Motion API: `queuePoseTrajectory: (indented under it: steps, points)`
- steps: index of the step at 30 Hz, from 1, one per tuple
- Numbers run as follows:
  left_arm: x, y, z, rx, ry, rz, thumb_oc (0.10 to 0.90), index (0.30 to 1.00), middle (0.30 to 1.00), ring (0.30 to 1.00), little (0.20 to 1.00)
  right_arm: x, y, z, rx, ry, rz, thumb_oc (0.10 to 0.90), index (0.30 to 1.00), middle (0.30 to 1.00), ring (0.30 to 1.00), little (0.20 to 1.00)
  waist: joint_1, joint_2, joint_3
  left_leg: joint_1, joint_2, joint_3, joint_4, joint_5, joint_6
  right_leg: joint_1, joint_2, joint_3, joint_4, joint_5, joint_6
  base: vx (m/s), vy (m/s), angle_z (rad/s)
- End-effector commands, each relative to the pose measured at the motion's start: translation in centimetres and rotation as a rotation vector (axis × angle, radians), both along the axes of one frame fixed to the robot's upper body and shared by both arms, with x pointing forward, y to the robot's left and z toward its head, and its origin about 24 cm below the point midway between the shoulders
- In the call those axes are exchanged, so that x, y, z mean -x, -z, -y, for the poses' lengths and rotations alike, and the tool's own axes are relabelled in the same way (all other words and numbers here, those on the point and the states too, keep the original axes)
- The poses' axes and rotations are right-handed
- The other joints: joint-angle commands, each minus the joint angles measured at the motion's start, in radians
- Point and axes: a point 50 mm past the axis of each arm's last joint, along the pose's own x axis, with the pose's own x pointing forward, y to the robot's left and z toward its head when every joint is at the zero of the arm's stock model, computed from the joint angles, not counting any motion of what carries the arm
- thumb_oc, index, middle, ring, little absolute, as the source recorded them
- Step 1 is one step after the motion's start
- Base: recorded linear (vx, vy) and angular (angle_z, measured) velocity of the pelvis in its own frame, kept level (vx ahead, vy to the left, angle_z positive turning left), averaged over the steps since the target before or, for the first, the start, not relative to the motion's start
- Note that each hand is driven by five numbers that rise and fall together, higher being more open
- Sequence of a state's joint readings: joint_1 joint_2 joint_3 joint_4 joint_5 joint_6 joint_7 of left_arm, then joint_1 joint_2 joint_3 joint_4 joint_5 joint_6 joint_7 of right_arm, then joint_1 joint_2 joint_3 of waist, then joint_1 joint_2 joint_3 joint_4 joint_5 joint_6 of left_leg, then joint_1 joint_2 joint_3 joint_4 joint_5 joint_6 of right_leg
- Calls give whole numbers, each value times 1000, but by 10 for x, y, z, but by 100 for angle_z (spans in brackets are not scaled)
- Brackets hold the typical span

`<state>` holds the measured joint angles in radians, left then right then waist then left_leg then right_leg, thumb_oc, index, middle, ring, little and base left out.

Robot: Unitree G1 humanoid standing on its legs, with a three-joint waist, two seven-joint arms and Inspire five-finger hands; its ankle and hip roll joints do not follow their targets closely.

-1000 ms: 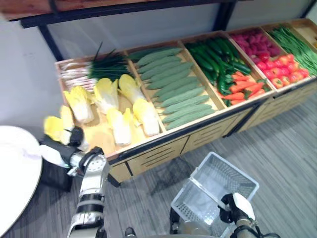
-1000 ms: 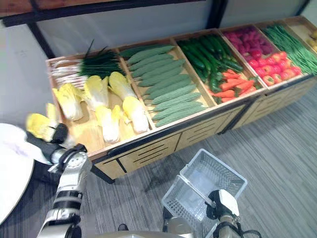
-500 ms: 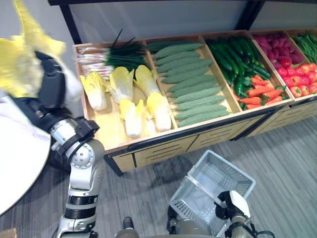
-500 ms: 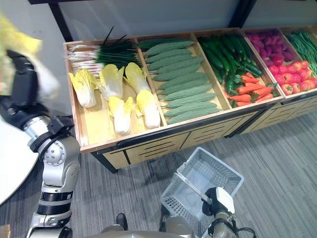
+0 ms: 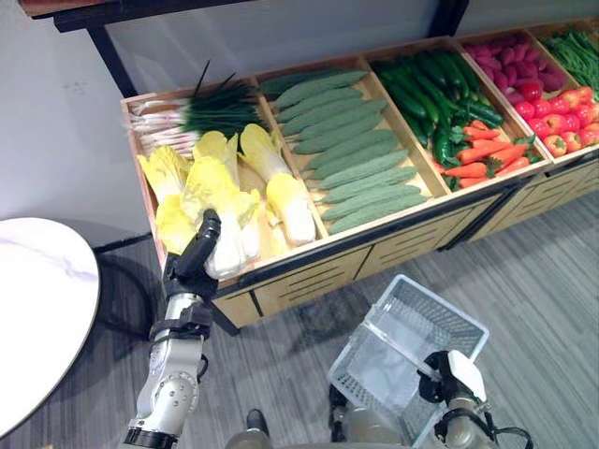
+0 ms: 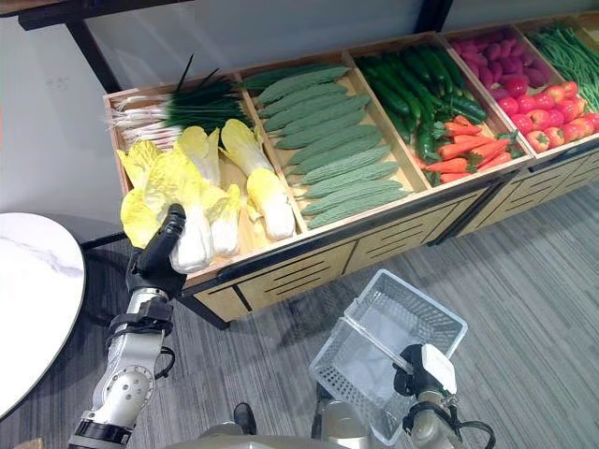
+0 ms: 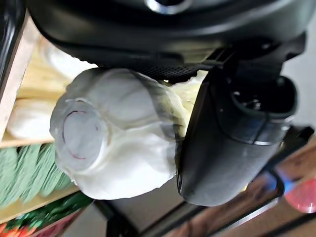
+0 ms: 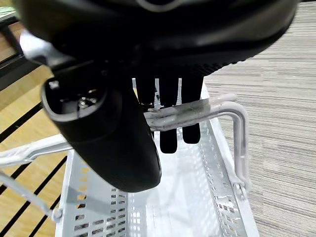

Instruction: Get the vegetables into the basket

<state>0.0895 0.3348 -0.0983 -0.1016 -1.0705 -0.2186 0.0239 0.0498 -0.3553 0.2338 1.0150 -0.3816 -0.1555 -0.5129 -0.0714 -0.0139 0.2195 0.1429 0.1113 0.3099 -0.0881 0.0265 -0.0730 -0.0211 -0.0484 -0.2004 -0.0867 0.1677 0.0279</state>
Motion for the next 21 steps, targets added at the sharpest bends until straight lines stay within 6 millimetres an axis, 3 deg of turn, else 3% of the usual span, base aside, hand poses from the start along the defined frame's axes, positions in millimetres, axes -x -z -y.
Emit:
queuePoseTrajectory:
  steps: [1,4,7,10,15,17,18,19,21]
  points:
    - [-5,-53,10,-55,122,307,400,300,300,300,300,-17,-16,19,64,8,100,400,300,300,300,300,-5,-37,-63,10,25,-32,1,-36,-25,33,-87,60,-1,-46,113,-2,9,-4]
    - [-4,-55,12,-63,141,322,400,300,300,300,300,-16,-16,19,64,15,100,400,300,300,300,300,-6,-37,-58,22,20,-26,1,-35,-22,37,-91,61,-1,-47,114,-2,14,-3]
    - [-7,-57,13,-105,182,343,400,300,300,300,300,-21,-19,21,66,19,120,400,300,300,300,300,-6,-53,-35,-28,14,-21,114,-73,-20,34,-108,75,5,-43,113,-39,17,-7]
    - [-7,-59,13,-114,186,355,400,300,300,300,300,-23,-20,22,67,22,125,400,300,300,300,300,-7,-55,-31,-40,12,-18,134,-83,-18,28,-113,81,9,-39,115,-52,60,-17]
    - [-13,-68,20,-142,248,396,400,300,300,300,300,-26,-22,20,64,21,139,400,300,300,300,300,-25,-66,-16,-50,-28,23,170,-126,19,-39,-153,130,80,-18,147,-79,181,-20]
    - [-14,-69,24,-150,268,406,400,300,300,300,300,-25,-22,19,72,5,133,400,300,300,300,300,-36,-73,-9,-41,-47,41,167,-138,33,-59,-167,152,96,14,169,-61,160,-22]
    - [-15,-70,25,-157,277,410,400,300,300,300,300,-26,-23,18,72,6,143,400,300,300,300,300,-44,-76,-2,-29,-60,54,167,-147,41,-68,-174,168,96,51,189,-146,229,-32]
    - [-15,-71,24,-165,282,422,400,300,300,300,300,-32,-25,15,63,9,169,400,300,300,300,300,-55,-83,10,-19,-73,93,157,-147,50,-109,-182,189,102,127,221,-179,200,-42]
    - [-16,-72,23,-174,282,427,400,300,300,300,300,-35,-26,11,55,3,178,400,300,300,300,300,-55,-81,13,-19,-69,110,145,-138,52,-122,-180,187,111,125,226,-179,116,-75]
